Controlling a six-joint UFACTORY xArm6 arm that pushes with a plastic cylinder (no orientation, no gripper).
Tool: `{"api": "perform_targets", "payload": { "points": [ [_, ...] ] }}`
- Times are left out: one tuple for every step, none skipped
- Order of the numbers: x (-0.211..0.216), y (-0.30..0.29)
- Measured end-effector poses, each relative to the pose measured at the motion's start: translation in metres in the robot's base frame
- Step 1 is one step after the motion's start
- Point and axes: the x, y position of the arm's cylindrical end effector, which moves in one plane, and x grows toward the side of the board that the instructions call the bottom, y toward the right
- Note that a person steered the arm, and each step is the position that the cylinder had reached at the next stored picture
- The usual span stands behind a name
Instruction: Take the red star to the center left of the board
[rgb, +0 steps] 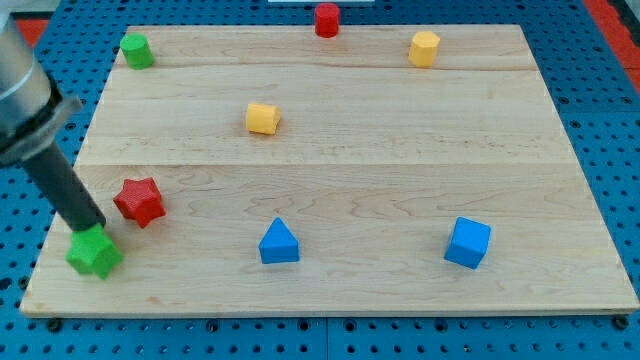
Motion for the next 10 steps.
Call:
{"api": "perform_targets", "payload": {
  "points": [
    [0.002, 0.006],
    [-0.05, 0.036],
    [-0.097, 0.085],
    [-0.098, 0.085],
    [-0.098, 0.085],
    [-0.091, 0.085],
    [-0.054, 0.076],
    [-0.057, 0.082],
    [-0.057, 0.082],
    [-0.057, 0.082]
  ]
}}
